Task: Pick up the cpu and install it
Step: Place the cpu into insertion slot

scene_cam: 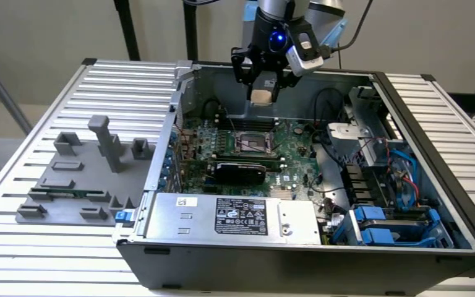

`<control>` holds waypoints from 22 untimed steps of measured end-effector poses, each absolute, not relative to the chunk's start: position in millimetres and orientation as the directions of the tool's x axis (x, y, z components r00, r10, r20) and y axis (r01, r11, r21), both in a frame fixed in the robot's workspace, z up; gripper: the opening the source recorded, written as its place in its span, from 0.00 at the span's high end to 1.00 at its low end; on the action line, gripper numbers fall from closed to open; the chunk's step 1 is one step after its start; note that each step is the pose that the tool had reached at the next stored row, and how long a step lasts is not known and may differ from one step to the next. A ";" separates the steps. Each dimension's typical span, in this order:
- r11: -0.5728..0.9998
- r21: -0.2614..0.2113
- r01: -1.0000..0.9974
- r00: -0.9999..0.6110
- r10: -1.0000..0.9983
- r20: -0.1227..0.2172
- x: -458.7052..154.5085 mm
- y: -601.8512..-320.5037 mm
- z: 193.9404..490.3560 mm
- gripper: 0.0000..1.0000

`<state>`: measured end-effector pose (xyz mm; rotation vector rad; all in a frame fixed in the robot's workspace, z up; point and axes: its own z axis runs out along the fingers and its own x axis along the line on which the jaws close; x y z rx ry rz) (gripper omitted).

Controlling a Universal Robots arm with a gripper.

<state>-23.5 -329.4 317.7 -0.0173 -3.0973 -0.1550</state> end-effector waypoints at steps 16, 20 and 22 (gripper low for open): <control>0.986 0.100 0.137 -0.990 0.134 0.041 -23.5 -329.4 315.3 0.46; 0.973 0.100 0.208 -0.978 0.205 0.041 -23.5 -329.4 313.2 0.46; 0.965 0.100 0.244 -0.970 0.241 0.041 -23.5 -329.4 312.0 0.46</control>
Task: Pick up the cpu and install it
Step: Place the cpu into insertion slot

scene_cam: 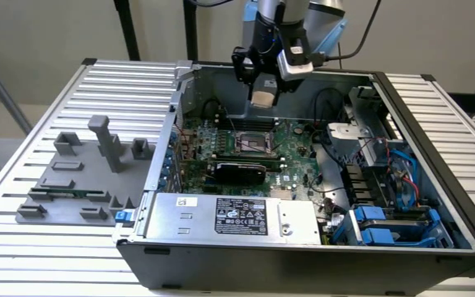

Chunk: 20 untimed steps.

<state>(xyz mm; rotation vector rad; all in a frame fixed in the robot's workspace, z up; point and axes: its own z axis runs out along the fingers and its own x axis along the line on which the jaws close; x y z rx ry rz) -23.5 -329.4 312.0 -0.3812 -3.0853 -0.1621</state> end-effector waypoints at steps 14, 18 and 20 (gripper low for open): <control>0.873 0.100 0.478 -0.878 0.477 0.041 -23.5 -329.4 303.2 0.46; 0.835 0.100 0.541 -0.841 0.539 0.041 -23.5 -329.4 300.5 0.46; 0.815 0.100 0.571 -0.821 0.570 0.041 -23.5 -329.4 299.1 0.46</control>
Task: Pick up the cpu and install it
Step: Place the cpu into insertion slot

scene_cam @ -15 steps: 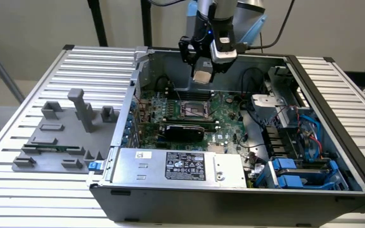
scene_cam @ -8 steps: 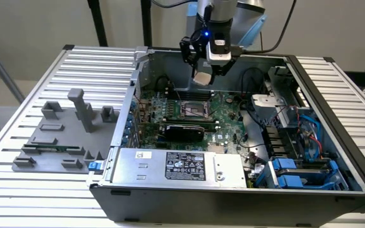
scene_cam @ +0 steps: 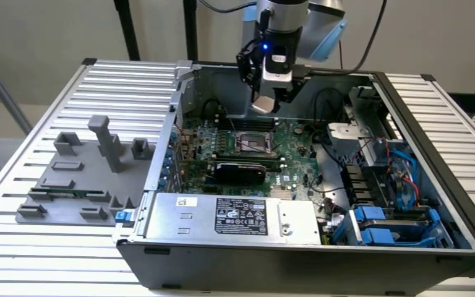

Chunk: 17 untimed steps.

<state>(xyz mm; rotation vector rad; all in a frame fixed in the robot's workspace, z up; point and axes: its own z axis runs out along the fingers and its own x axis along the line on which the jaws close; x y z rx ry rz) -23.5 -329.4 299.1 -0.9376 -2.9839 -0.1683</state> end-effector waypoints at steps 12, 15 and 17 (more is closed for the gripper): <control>0.672 0.100 0.734 -0.678 0.734 0.041 -23.5 -329.4 290.3 0.46; 0.631 0.100 0.770 -0.636 0.770 0.041 -23.5 -329.4 288.0 0.46; 0.602 0.100 0.792 -0.608 0.793 0.041 -23.5 -329.4 286.5 0.46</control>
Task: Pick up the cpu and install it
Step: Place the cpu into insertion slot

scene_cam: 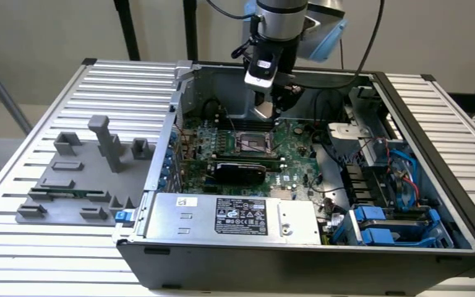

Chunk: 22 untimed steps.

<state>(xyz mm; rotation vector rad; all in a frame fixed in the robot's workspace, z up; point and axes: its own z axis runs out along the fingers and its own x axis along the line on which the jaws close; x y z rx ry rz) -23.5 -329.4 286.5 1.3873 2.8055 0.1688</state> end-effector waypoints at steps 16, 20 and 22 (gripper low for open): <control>0.350 0.097 0.932 -0.356 0.934 0.042 -23.5 -329.4 273.7 0.46; 0.282 0.094 0.955 -0.287 0.957 0.043 -23.5 -329.4 270.7 0.46; 0.249 0.091 0.964 -0.253 0.966 0.044 -23.4 -329.4 269.3 0.46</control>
